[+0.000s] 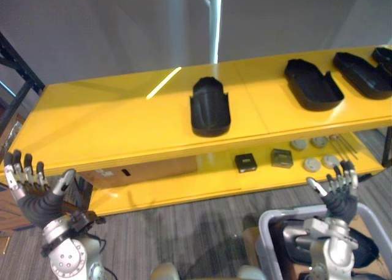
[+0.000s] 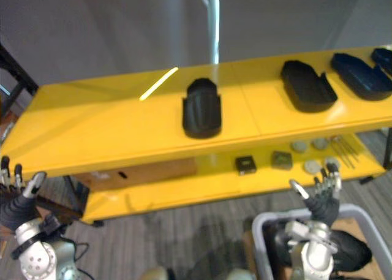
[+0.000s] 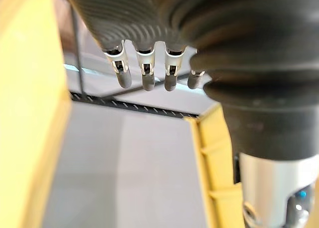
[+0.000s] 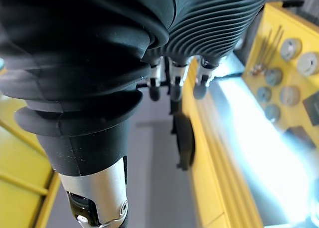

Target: Walk over and take plastic housings, then place them on the shelf

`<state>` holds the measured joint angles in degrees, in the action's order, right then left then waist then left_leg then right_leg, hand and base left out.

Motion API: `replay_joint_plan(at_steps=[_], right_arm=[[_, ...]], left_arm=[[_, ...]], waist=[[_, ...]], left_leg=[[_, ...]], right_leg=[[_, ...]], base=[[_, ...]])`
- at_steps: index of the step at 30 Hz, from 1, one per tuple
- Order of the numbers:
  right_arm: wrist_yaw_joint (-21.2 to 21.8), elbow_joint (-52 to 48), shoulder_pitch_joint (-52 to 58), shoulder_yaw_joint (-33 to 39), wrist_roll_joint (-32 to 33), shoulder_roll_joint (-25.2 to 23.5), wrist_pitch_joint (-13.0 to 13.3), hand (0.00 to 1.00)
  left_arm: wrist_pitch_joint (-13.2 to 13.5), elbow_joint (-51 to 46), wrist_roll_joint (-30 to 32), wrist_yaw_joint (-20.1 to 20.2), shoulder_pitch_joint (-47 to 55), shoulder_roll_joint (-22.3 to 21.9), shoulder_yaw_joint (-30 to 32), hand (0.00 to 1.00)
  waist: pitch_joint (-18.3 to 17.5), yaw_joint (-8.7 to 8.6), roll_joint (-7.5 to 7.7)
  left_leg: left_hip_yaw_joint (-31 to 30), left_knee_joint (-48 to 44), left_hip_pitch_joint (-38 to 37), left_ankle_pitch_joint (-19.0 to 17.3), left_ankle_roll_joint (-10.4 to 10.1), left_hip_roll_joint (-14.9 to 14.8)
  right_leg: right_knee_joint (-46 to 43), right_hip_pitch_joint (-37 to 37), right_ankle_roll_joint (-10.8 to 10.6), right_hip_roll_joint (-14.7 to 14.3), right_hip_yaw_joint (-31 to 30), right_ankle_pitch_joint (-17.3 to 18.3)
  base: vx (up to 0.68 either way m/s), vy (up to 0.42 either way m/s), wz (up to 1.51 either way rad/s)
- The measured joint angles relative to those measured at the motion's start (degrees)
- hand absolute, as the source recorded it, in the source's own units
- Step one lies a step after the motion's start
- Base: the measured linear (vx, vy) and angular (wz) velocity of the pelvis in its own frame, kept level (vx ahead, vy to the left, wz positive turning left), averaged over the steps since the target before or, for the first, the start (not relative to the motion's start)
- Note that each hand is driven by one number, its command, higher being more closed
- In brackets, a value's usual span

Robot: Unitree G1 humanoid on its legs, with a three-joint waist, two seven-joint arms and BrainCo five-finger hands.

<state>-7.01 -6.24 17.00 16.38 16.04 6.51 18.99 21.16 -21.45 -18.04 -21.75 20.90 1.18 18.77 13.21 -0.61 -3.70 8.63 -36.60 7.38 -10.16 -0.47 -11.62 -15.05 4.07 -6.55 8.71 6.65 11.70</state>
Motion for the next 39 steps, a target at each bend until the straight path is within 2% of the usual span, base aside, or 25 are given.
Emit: replay_joint_plan(at_steps=[2, 4, 5, 6, 7, 9, 11, 12, 14, 16, 18, 19, 22, 25, 29, 30, 33, 34, 35, 37, 38, 39], right_arm=[[1.14, -0.2, -0.01, 0.02, 0.05, 0.66, 0.24, 0.0], [1.9, -1.33, 0.09, 0.33, 0.19, 0.76, 0.42, 0.0], [2.04, -2.3, 0.05, 0.61, 0.51, 0.86, 0.46, 0.0], [2.05, -2.48, 0.09, 0.73, 0.81, 1.04, 0.53, 0.0], [2.11, -2.38, -0.06, 0.98, 1.3, 1.5, 0.69, 0.0], [2.09, -2.34, -0.08, 1.63, 1.3, 1.78, 0.87, 0.0], [1.93, -2.46, 0.41, 2.02, 1.27, 1.7, 0.88, 0.0], [1.95, -2.46, 0.48, 2.02, 1.31, 1.63, 0.88, 0.0], [2.75, -2.45, 0.74, 1.85, 3.27, 0.93, 0.86, 0.0], [4.44, -2.45, 0.28, 0.63, 4.13, -0.37, 0.85, 0.0], [6.3, -2.43, -0.08, -3.15, 3.84, -0.61, 0.82, 0.0], [6.98, -2.33, -0.44, -4.42, 3.89, -0.6, 0.72, 0.0], [8.6, -2.2, -1.63, -7.89, 3.76, -0.61, 0.4, 0.0], [10.69, -2.24, -2.04, -12.54, 3.0, -0.52, 0.5, 0.0], [13.65, -2.46, -6.06, -21.49, 1.17, 2.24, 0.55, 0.0], [14.65, -2.6, -8.41, -23.82, 1.19, 3.04, 0.55, 1.0], [16.08, -4.05, -12.36, -28.53, 1.18, 4.3, 0.51, 1.0], [16.4, -4.12, -13.67, -30.74, 1.18, 4.56, 0.4, 1.0], [16.52, -4.09, -14.67, -32.76, 1.16, 4.64, 0.29, 1.0], [16.17, -3.59, -16.44, -35.79, 1.03, 4.55, 0.01, 1.0], [15.67, -2.33, -17.73, -37.27, 0.94, 4.34, -0.28, 1.0], [15.54, -1.53, -18.43, -37.94, 0.83, 4.2, -0.5, 1.0]], left_arm=[[-0.01, -0.01, -0.11, 0.08, 2.11, -0.64, 0.41, 0.0], [-0.01, -0.04, -0.12, 0.35, 2.77, -0.8, 0.61, 0.0], [0.01, -0.38, -0.12, 0.7, 2.74, -1.51, 0.76, 0.0], [0.07, -0.65, -0.12, 0.83, 2.74, -2.05, 0.71, 0.0], [1.16, -1.19, -0.15, 1.31, 2.86, -2.47, 0.52, 0.0], [2.17, -1.94, -0.13, 2.01, 2.71, -2.49, 0.26, 0.0], [2.2, -3.02, 0.09, 2.29, 0.47, -2.07, 0.03, 0.0], [2.14, -2.98, 0.14, 2.23, -0.07, -1.59, 0.03, 0.0], [2.1, -2.92, 0.02, 2.02, -1.34, -0.28, 0.13, 0.0], [2.1, -2.9, -0.91, 2.21, -1.23, 1.04, 0.45, 0.0], [2.0, -2.88, -1.77, 1.93, -1.21, 1.19, 0.73, 0.0], [1.75, -2.9, -1.73, 1.72, -1.39, 1.16, 0.54, 0.0], [0.31, -2.82, -1.6, -0.25, -2.32, 1.17, -0.8, 0.0], [-0.27, -2.68, -1.7, -0.72, -1.77, 0.4, -2.67, 0.0], [-1.98, -1.93, -1.84, -0.83, -1.55, 0.59, -5.4, 0.0], [-3.38, -0.51, -1.33, -2.44, -1.66, 0.68, -6.29, 0.0], [-6.24, 6.52, 1.98, -8.22, -2.93, 0.67, -6.25, 0.0], [-6.95, 11.73, 3.53, -12.02, -3.28, 0.67, -5.91, 0.0], [-6.9, 17.05, 3.32, -15.24, -3.16, 0.5, -5.21, 0.0], [-6.09, 25.19, 3.03, -18.9, -3.02, 0.28, -2.72, 0.0], [-4.96, 29.82, 2.93, -20.84, -2.98, -0.05, -0.69, 0.0], [-4.48, 31.61, 2.93, -21.58, -2.85, -0.22, 0.31, 0.0]], waist=[[0.12, 0.31, -0.59], [0.17, -0.08, -0.43], [0.31, -0.15, -0.18], [0.27, -0.21, -0.13], [0.21, -0.11, -0.22], [0.15, -0.33, -0.31], [0.33, -1.99, 0.38], [0.23, -2.09, 0.34], [-0.03, -1.96, 1.59], [-0.2, -1.29, 2.7], [-0.88, -0.32, 3.86], [-0.95, -0.27, 3.98], [-1.02, -0.18, 4.26], [-0.9, -0.11, 4.01], [-0.41, 0.29, 3.07], [-0.44, 0.42, 2.85], [-0.55, 0.92, 2.55], [-0.52, 1.33, 2.57], [-0.52, 1.67, 2.57], [-0.58, 2.22, 2.67], [-0.66, 3.02, 2.81], [-0.66, 3.43, 2.82]], left_leg=[[-1.79, -3.41, 0.61, 1.11, 1.65, -0.08], [-2.96, -2.79, 0.27, 1.62, 1.61, 0.41], [-4.18, -1.95, 0.0, 1.85, 0.33, 1.18], [-5.29, -1.05, -0.46, 1.88, 0.19, 1.8], [-7.05, 5.43, -2.9, 0.74, -1.33, 2.17], [-7.37, 11.28, -5.41, 0.02, -3.16, 2.72], [-4.86, 17.94, -8.59, -1.03, -4.88, 4.07], [-4.68, 19.1, -9.19, -1.32, -5.33, 4.43], [-4.03, 21.07, -9.68, -2.17, -6.62, 5.41], [-2.55, 22.2, -10.36, -2.23, -6.66, 5.16], [-1.45, 21.98, -10.13, -2.5, -6.4, 4.75], [-1.5, 21.75, -9.72, -2.91, -6.33, 4.51], [-1.88, 17.75, -5.87, -5.09, -6.1, 4.27], [-2.16, 15.97, -3.69, -5.81, -6.06, 4.17], [-1.92, 15.97, -3.12, -5.34, -6.79, 2.75], [-1.89, 15.96, -2.58, -5.21, -6.97, 2.48], [-1.93, 16.06, -1.16, -4.63, -7.2, 2.2], [-1.89, 16.24, -1.2, -4.31, -7.37, 2.27], [-1.89, 16.28, -1.26, -4.25, -7.45, 2.3], [-2.03, 16.58, -1.43, -3.92, -7.55, 2.29], [-2.02, 17.15, -1.78, -3.5, -7.57, 2.36], [-2.03, 17.45, -2.08, -3.47, -7.57, 2.36]], right_leg=[[-1.2, 0.06, 0.12, -0.05, -1.95, 0.94], [-1.17, -0.03, -0.06, 0.38, -3.05, 0.54], [-1.01, -0.15, -0.1, 1.0, -3.87, 0.15], [-0.98, -0.17, -0.14, 1.26, -4.32, 0.02], [-1.33, -1.27, -0.18, 1.33, -5.76, -0.23], [-1.72, -2.43, -0.58, 1.56, -6.73, -0.46], [-1.48, -2.87, -1.94, 3.3, -6.55, -1.22], [-1.22, -2.86, -2.35, 3.71, -6.56, -1.46], [0.26, -2.91, -4.18, 4.46, -6.52, -2.99], [2.23, -2.93, -4.75, 4.25, -6.49, -5.78], [5.23, -2.54, -4.89, 4.06, -4.88, -9.15], [6.25, -2.28, -4.8, 4.0, -3.81, -10.17], [8.43, -2.25, -4.54, 3.87, -0.96, -10.97], [9.89, -2.25, -4.47, 3.97, 1.19, -11.14], [10.84, -2.42, -3.62, 2.99, 1.48, -11.79], [11.03, -2.85, -3.45, 2.69, 1.48, -11.94], [11.23, -4.25, -3.25, 2.3, 1.48, -12.34], [11.47, -4.21, -3.29, 2.23, 1.49, -12.39], [11.58, -4.01, -3.29, 2.2, 1.75, -12.39], [11.64, -4.0, -3.29, 2.21, 2.77, -12.39], [11.64, -3.86, -3.33, 2.22, 3.01, -12.45], [11.63, -3.67, -3.32, 2.22, 3.19, -12.45]], base=[[0.08, 0.03, -0.47], [0.11, 0.044, -0.35], [0.1, 0.047, -0.25], [0.11, 0.064, -0.5], [0.07, 0.08, -0.43], [0.04, 0.124, -0.27], [0.01, 0.2, 0.12], [-0.03, 0.222, 0.09], [-0.05, 0.213, -0.05], [-0.06, 0.158, -0.26], [-0.07, 0.094, -0.28], [-0.11, 0.067, -0.05], [-0.14, 0.023, 0.06], [-0.1, -0.002, 0.1], [-0.04, -0.016, -0.01], [-0.02, -0.005, -0.03], [0.01, -0.003, 0.0], [0.06, 0.005, 0.02], [0.07, 0.005, 0.04], [0.08, -0.005, 0.11], [0.08, -0.024, 0.12], [0.07, -0.026, 0.12]])
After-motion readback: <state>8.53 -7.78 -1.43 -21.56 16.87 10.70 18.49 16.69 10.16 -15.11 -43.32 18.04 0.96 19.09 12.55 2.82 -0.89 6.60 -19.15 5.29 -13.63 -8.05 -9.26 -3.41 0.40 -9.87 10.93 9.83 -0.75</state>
